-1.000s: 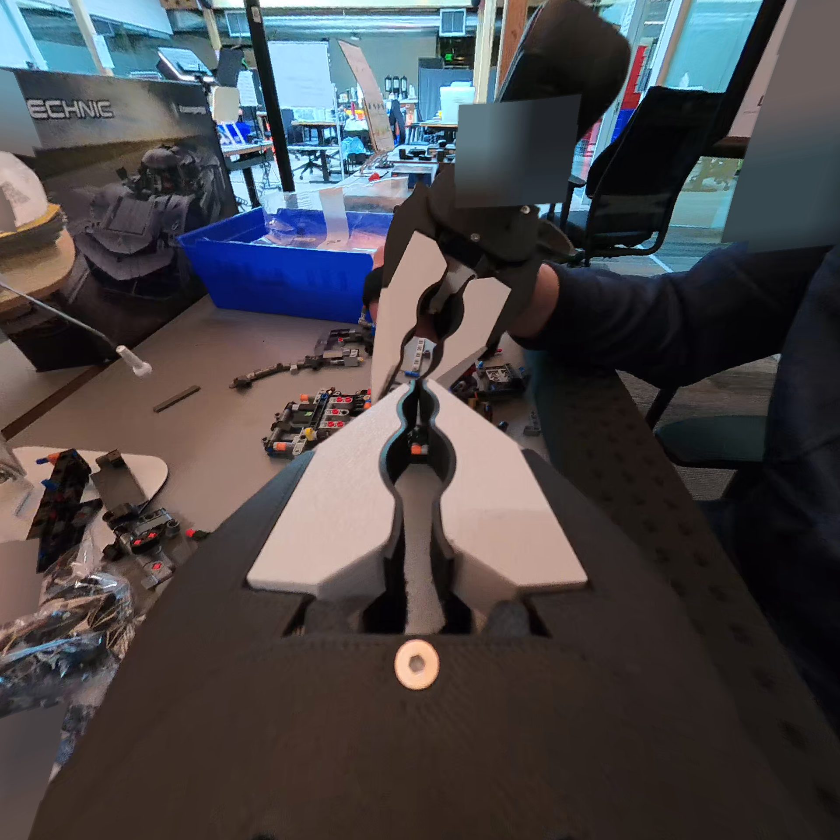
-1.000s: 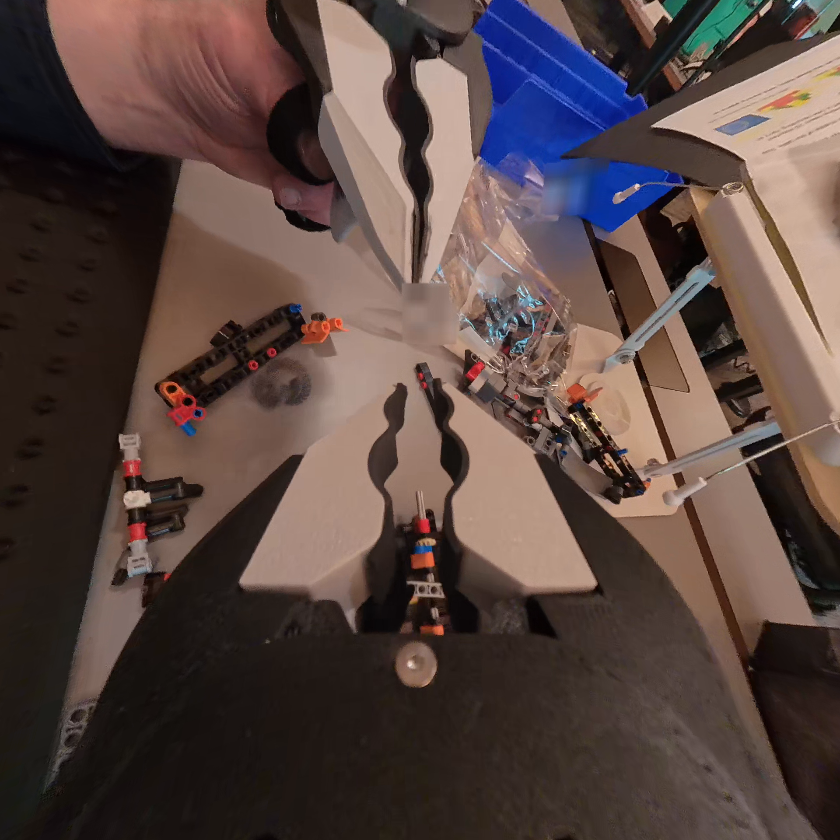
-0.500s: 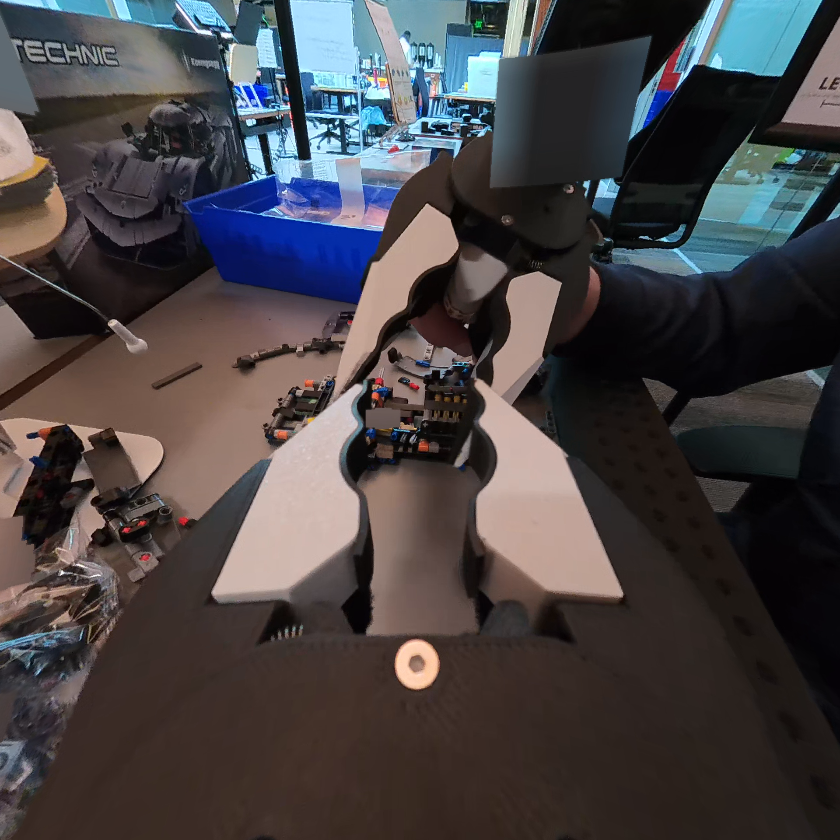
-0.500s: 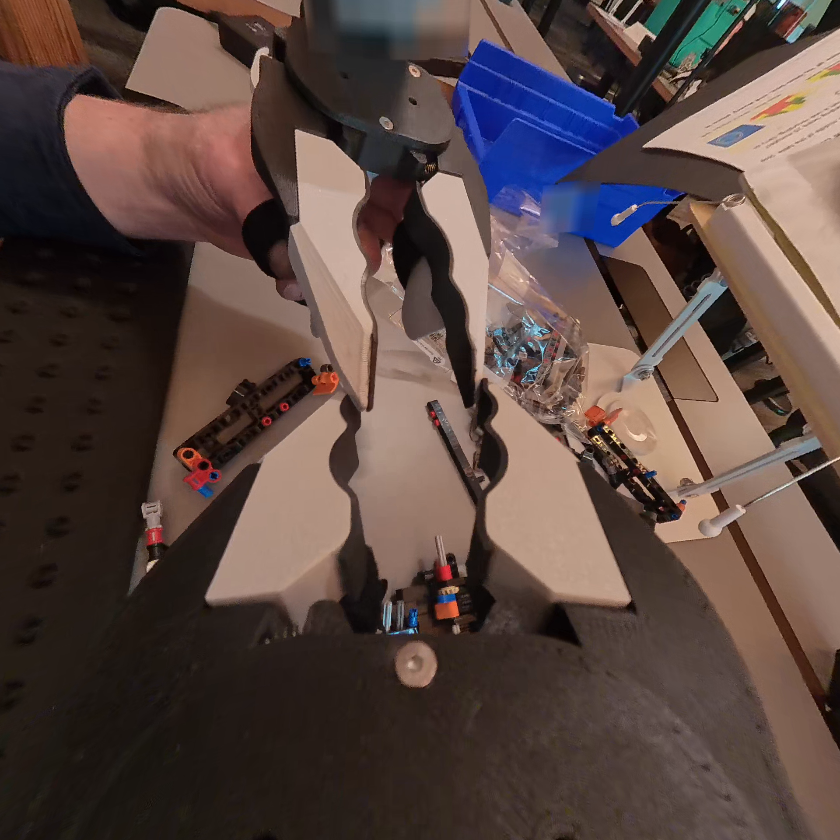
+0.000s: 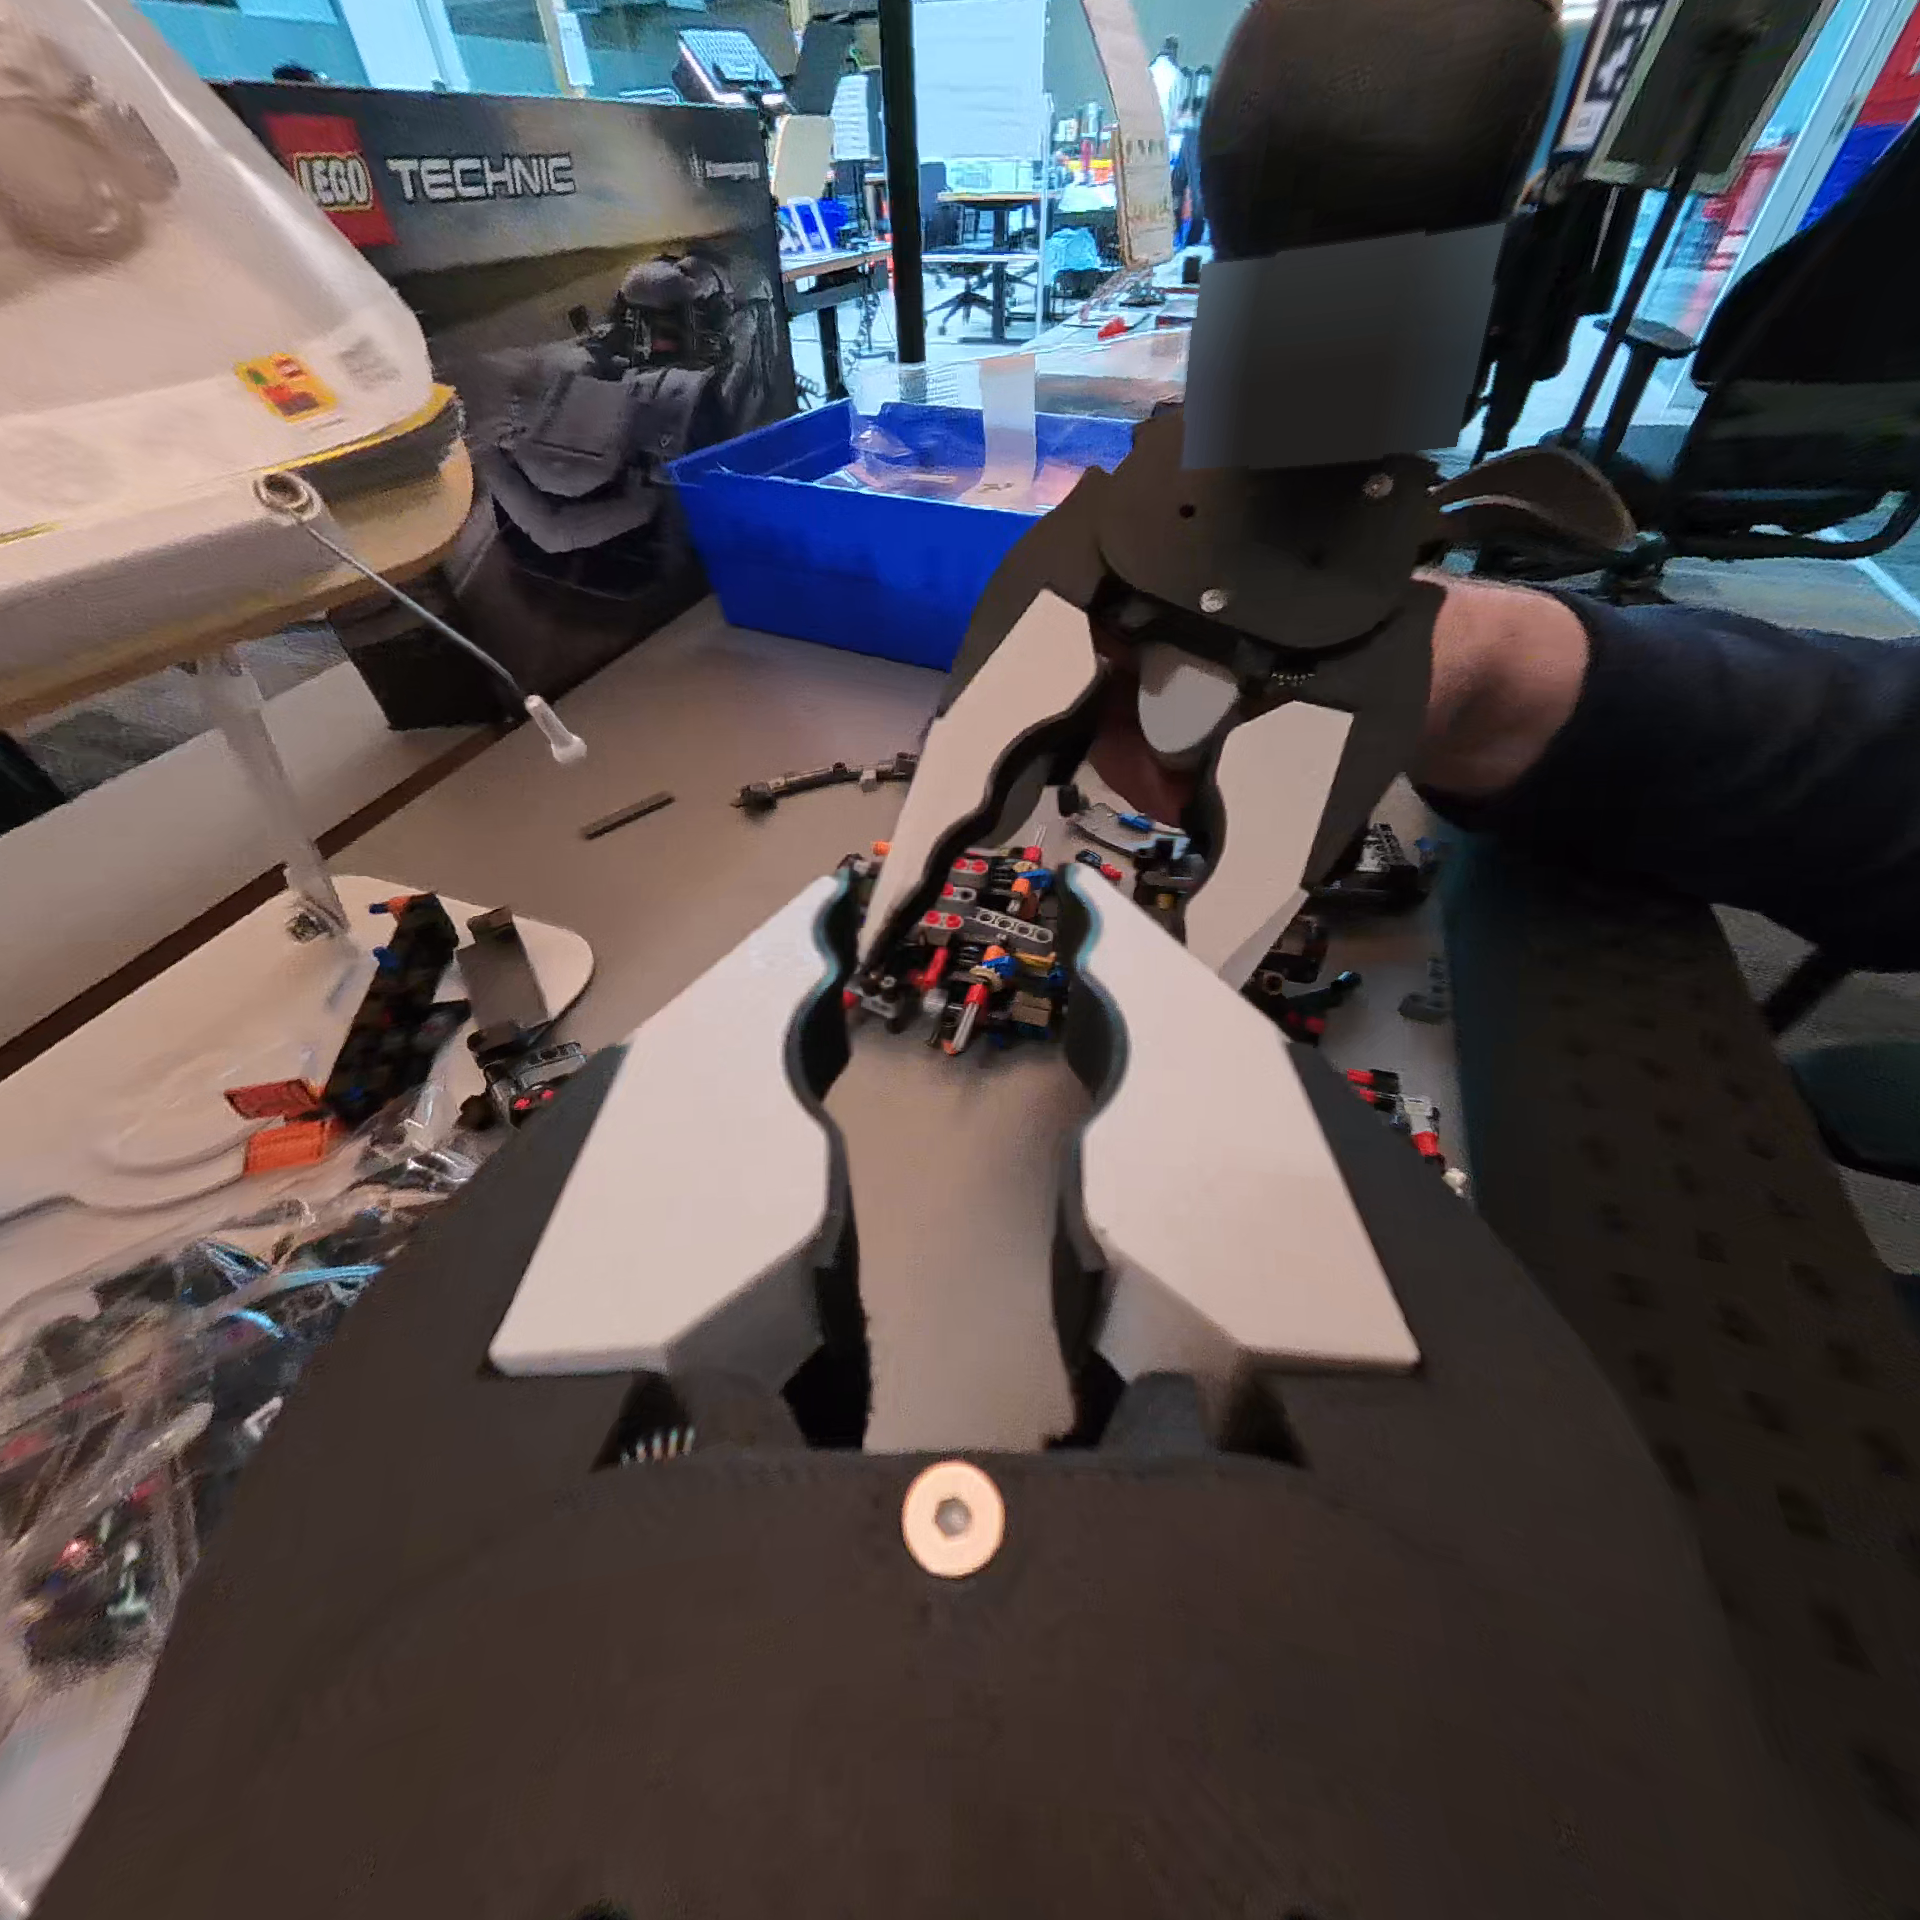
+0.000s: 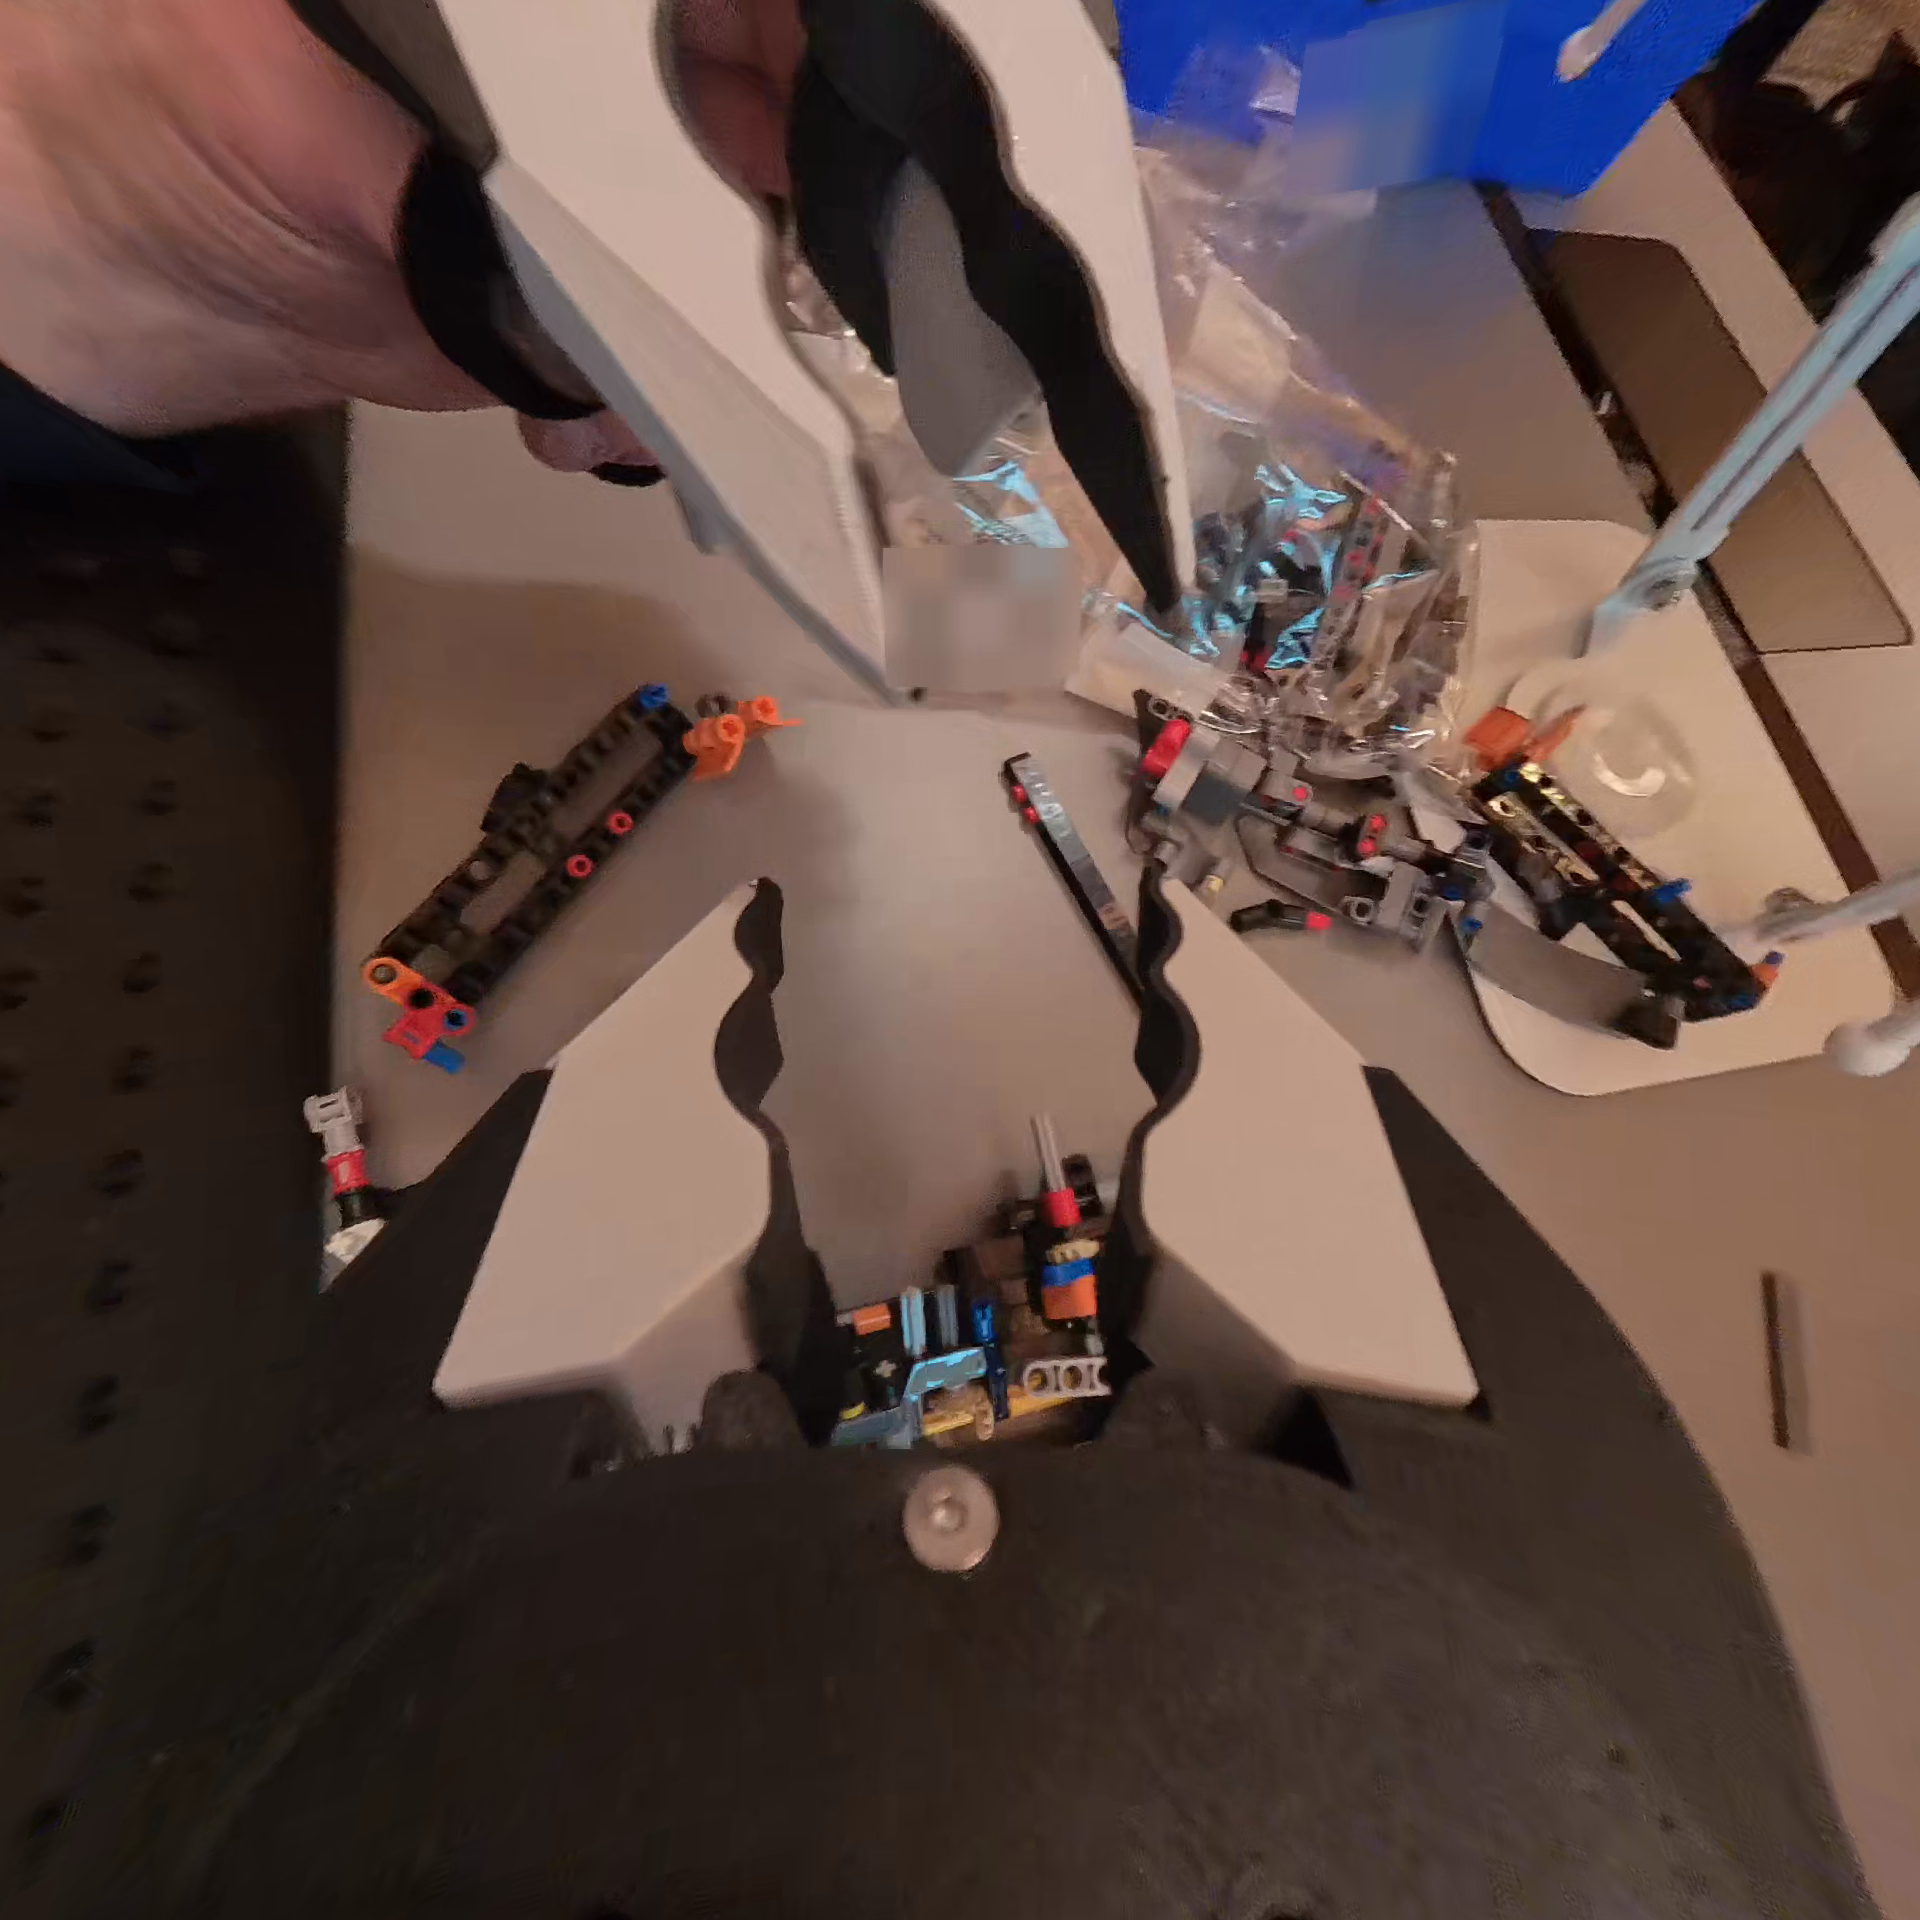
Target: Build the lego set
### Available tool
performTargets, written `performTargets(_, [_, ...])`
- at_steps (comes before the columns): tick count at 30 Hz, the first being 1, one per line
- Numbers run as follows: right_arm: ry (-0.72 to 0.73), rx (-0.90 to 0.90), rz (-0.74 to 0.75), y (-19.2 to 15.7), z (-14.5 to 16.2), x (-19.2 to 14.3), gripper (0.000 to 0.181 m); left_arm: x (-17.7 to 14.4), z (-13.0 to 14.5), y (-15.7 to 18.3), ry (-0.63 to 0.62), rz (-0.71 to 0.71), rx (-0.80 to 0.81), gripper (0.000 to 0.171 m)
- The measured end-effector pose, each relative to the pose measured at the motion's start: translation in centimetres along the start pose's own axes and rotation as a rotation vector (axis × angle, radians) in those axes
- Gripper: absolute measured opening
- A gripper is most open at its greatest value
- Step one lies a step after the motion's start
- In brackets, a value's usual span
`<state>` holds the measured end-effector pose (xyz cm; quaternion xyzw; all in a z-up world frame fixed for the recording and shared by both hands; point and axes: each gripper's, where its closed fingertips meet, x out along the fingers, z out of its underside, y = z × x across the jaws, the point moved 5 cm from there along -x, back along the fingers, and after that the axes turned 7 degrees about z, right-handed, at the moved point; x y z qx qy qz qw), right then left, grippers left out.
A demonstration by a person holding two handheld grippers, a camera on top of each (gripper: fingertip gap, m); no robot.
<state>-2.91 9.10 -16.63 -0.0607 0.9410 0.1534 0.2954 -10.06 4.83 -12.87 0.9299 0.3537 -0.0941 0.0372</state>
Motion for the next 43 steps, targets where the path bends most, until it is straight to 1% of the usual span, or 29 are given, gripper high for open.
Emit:
performTargets(1, [0.012, -0.008, 0.028, 0.4, -0.2, -0.3, 0.070, 0.0, 0.1, -0.2, -0.002, 0.003, -0.020, 0.041])
performTargets(2, [0.036, -0.022, 0.055, 0.7, -0.7, -0.8, 0.073, -0.1, 0.4, -0.6, -0.018, -0.024, -0.045, 0.048])
performTargets(3, [0.075, -0.030, 0.071, 0.9, -1.3, -1.4, 0.071, -0.1, 0.7, -0.9, -0.036, -0.033, -0.057, 0.052])
performTargets(5, [0.134, -0.020, 0.053, 0.9, -2.2, -2.3, 0.061, 0.1, 1.0, -0.9, -0.058, -0.040, -0.050, 0.055])
performTargets(6, [0.120, -0.011, 0.034, 0.8, -2.1, -2.3, 0.058, 0.2, 0.9, -1.0, -0.067, -0.064, -0.036, 0.059])
performTargets(8, [-0.003, -0.004, -0.057, -0.2, -0.7, -1.0, 0.059, 0.3, 0.8, -1.2, -0.069, -0.081, -0.036, 0.064])
performTargets(9, [-0.074, -0.016, -0.094, -0.8, 0.2, -0.1, 0.064, 0.1, 0.8, -1.5, -0.063, -0.107, -0.043, 0.068])
performTargets(10, [-0.132, -0.031, -0.112, -1.3, 1.1, 0.9, 0.062, -0.1, 0.8, -1.9, -0.063, -0.134, -0.053, 0.073])
performTargets(11, [-0.178, -0.043, -0.125, -1.8, 1.7, 1.8, 0.063, -0.3, 1.0, -2.2, -0.076, -0.156, -0.063, 0.081])
performTargets(13, [-0.256, -0.055, -0.161, -2.7, 2.5, 3.2, 0.072, -0.6, 1.2, -2.6, -0.086, -0.171, -0.091, 0.092])
performTargets(14, [-0.292, -0.051, -0.172, -3.0, 2.8, 3.7, 0.072, -0.8, 1.1, -2.7, -0.077, -0.184, -0.090, 0.095])
performTargets(16, [-0.366, -0.034, -0.144, -3.0, 3.5, 4.5, 0.075, -1.1, 1.0, -3.1, -0.083, -0.226, -0.072, 0.101])
performTargets(18, [-0.455, 0.027, -0.159, -3.3, 4.2, 4.9, 0.084, -1.4, 1.3, -3.8, -0.109, -0.304, -0.055, 0.111])
performTargets(19, [-0.490, 0.062, -0.159, -3.3, 4.4, 5.0, 0.094, -1.4, 1.5, -4.1, -0.123, -0.339, -0.045, 0.121])
performTargets(20, [-0.505, 0.076, -0.141, -3.1, 4.5, 5.1, 0.106, -1.5, 1.7, -4.3, -0.138, -0.365, -0.034, 0.123])
performTargets(22, [-0.518, 0.100, -0.123, -3.4, 4.6, 5.1, 0.110, -1.7, 1.7, -4.6, -0.140, -0.390, -0.026, 0.123])
performTargets(24, [-0.476, 0.098, -0.127, -3.7, 4.7, 5.1, 0.122, -1.8, 1.8, -4.8, -0.136, -0.406, -0.036, 0.125])
performTargets(29, [-0.409, 0.197, -0.046, -3.6, 5.2, 4.6, 0.116, -2.0, 1.5, -4.8, -0.115, -0.419, -0.037, 0.126])
performTargets(33, [-0.415, 0.122, -0.111, -4.6, 6.0, 4.3, 0.154, -2.3, 1.2, -4.8, -0.099, -0.442, -0.033, 0.128])
performTargets(35, [-0.418, 0.125, -0.108, -4.7, 6.0, 4.3, 0.156, -2.3, 1.0, -4.7, -0.087, -0.440, -0.041, 0.128])
performTargets(38, [-0.418, 0.125, -0.108, -4.7, 6.0, 4.3, 0.156, -2.1, 0.4, -4.4, -0.078, -0.440, -0.019, 0.124])
performTargets(41, [-0.418, 0.125, -0.108, -4.7, 6.0, 4.3, 0.156, -1.6, -0.1, -3.8, -0.100, -0.448, 0.023, 0.120])
performTargets(43, [-0.418, 0.125, -0.108, -4.7, 6.0, 4.3, 0.156, -1.0, -0.3, -3.5, -0.129, -0.455, 0.040, 0.113])
